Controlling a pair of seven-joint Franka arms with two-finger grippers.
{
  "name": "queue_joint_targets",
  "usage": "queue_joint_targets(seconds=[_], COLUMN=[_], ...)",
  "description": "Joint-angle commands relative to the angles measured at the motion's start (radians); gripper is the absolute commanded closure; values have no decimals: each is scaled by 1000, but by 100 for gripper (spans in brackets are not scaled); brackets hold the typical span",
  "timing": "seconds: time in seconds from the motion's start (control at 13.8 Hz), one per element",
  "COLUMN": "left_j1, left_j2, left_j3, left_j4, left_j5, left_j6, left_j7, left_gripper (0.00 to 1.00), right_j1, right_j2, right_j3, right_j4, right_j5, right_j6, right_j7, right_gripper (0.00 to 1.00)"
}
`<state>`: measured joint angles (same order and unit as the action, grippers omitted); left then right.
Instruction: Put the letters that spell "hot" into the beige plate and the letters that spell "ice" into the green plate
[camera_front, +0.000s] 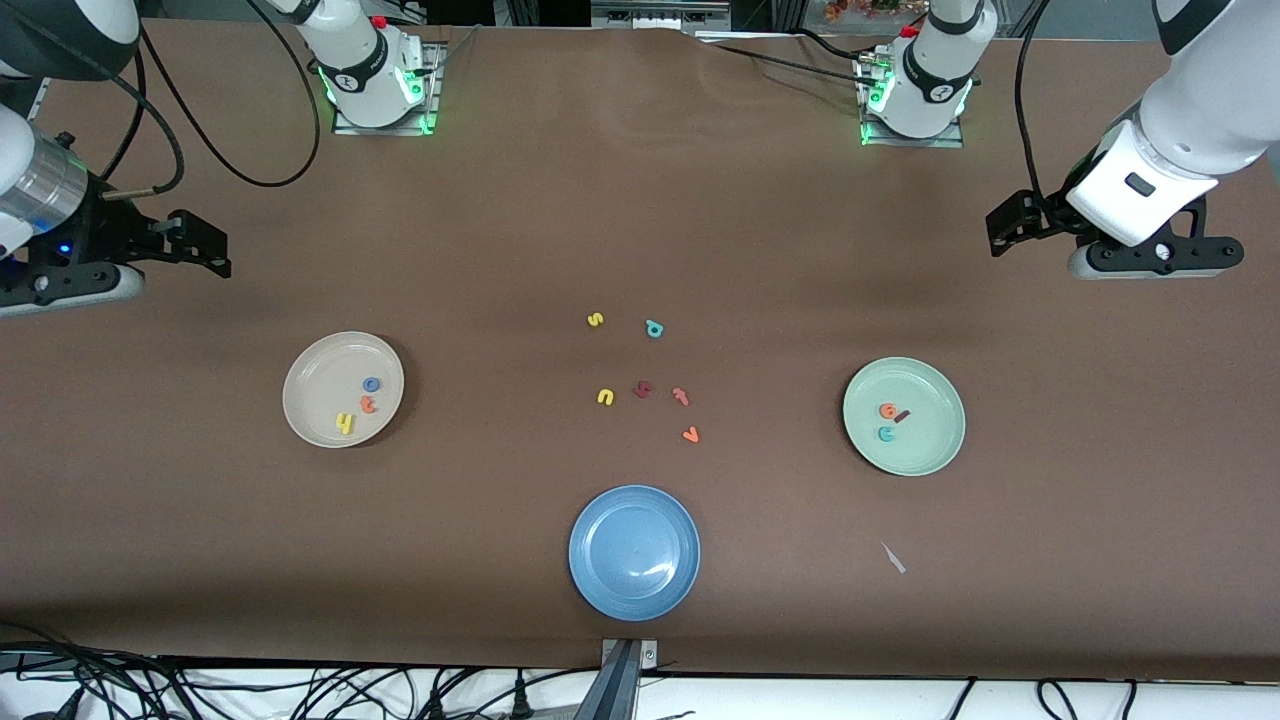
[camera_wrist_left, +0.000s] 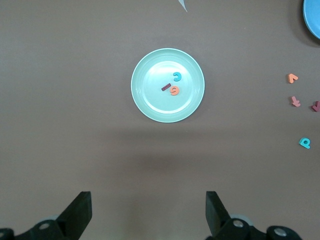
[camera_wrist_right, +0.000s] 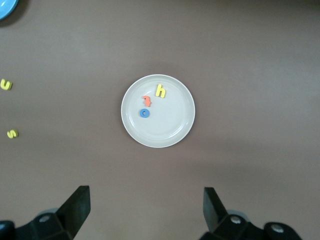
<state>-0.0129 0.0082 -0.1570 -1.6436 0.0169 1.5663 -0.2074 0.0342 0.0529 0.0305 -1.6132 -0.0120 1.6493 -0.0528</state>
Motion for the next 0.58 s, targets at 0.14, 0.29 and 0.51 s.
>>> queue_joint_targets(seconds=[0.14, 0.29, 0.51], left_j1=[2, 2, 5], left_j2=[9, 9, 9], left_j3=[1, 1, 1], left_j4=[24, 24, 25], left_j5=[-21, -21, -21], left_j6=[-18, -18, -18], left_j7=[-1, 0, 0], left_gripper=[0, 0, 0], right_j1=[-56, -63, -86], right_j2=[-36, -36, -38], right_j3=[12, 12, 11], right_j4=[-5, -5, -7], right_j5=[-9, -8, 0], right_j6=[-22, -17, -14], right_j7=[56, 15, 16], right_gripper=[0, 0, 0])
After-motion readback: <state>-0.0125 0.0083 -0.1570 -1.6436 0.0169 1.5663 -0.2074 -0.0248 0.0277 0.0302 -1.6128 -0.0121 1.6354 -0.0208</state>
